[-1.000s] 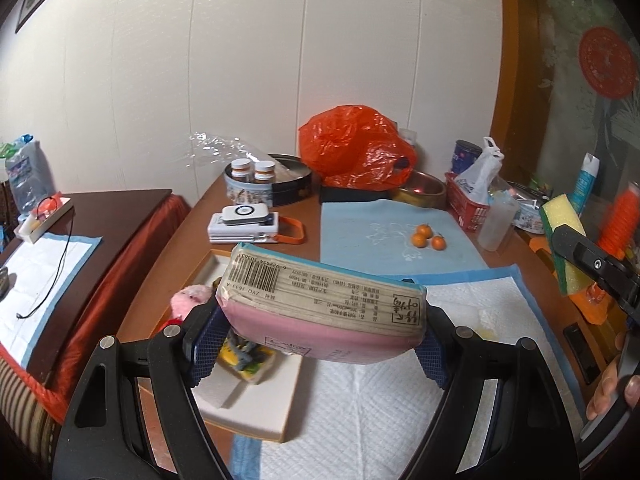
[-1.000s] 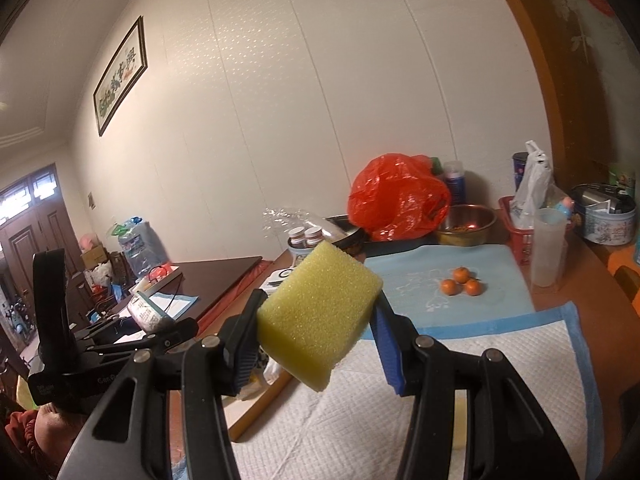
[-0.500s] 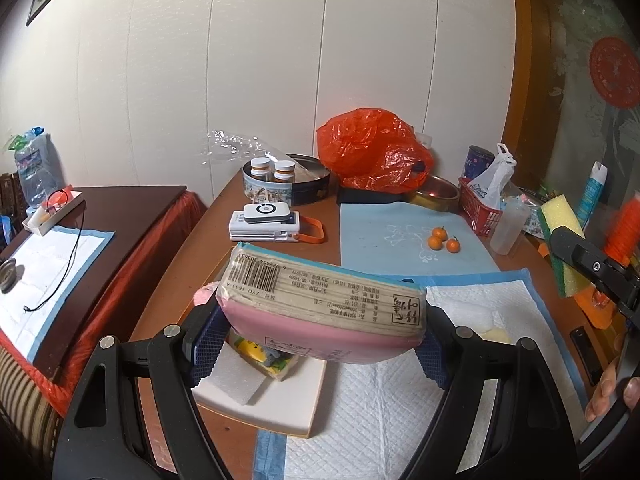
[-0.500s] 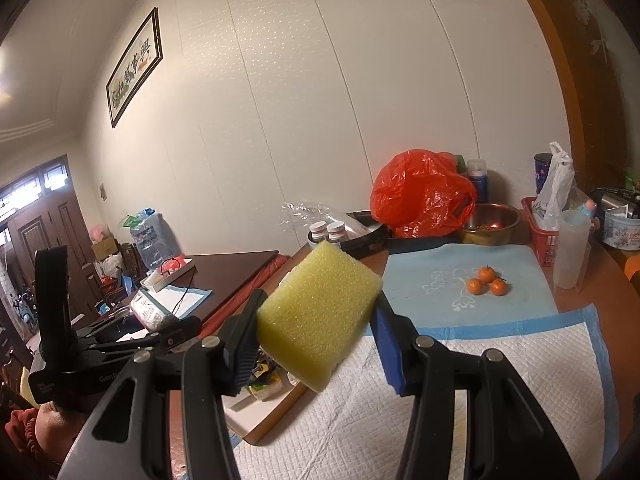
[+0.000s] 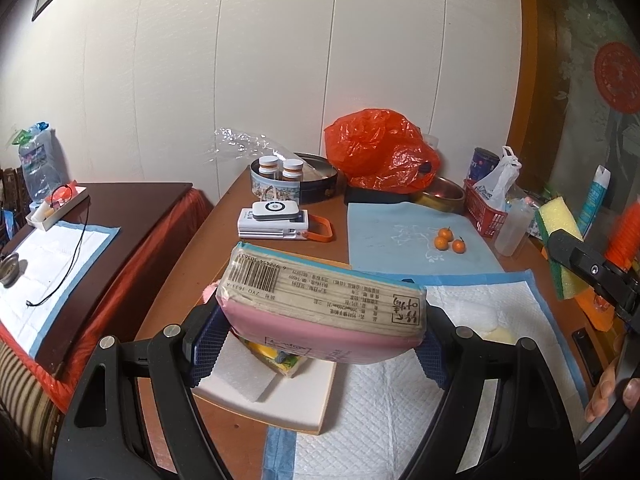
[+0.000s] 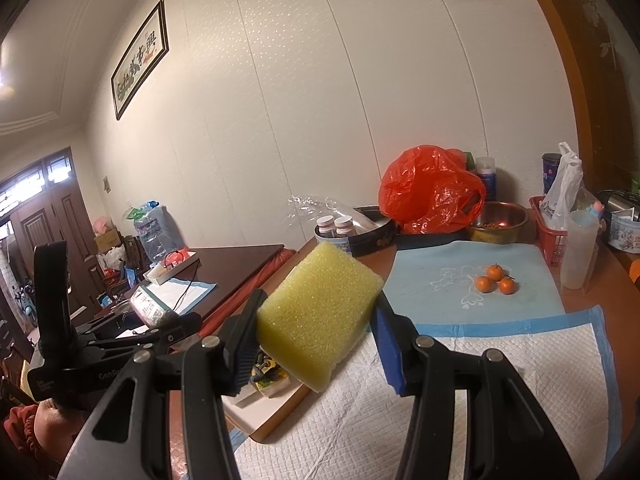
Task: Organize soft objects
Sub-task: 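Carry the pink box and yellow sponge to the tray and release both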
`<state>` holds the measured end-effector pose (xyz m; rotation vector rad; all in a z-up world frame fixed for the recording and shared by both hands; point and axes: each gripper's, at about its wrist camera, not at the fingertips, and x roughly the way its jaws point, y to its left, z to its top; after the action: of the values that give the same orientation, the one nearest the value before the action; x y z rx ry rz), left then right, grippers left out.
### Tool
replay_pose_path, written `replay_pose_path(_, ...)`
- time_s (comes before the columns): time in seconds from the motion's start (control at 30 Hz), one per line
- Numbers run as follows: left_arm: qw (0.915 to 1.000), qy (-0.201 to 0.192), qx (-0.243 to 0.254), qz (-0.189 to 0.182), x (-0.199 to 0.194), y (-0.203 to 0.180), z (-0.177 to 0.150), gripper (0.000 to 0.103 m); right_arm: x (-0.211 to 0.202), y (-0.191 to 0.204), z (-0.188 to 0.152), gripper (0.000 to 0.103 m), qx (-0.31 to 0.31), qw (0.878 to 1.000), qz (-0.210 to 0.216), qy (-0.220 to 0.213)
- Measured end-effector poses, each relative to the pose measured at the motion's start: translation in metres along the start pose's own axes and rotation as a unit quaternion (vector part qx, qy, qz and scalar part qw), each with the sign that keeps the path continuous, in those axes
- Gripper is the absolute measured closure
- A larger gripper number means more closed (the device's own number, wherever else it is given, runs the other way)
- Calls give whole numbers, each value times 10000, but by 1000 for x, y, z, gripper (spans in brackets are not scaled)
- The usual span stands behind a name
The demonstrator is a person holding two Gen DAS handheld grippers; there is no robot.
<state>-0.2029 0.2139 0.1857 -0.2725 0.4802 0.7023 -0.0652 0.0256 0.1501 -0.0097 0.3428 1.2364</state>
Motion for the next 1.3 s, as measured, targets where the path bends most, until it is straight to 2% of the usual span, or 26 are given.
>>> replay_pose_path(0.67, 9998, -62, -116, 123, -10, 39, -2, 22, 24, 34, -2, 51, -164, 9997, 195, 66)
replay_pose_path(1.3, 9999, -30, -95, 89, -4, 67, -3, 22, 37, 50, -6, 50, -125, 9997, 174, 82)
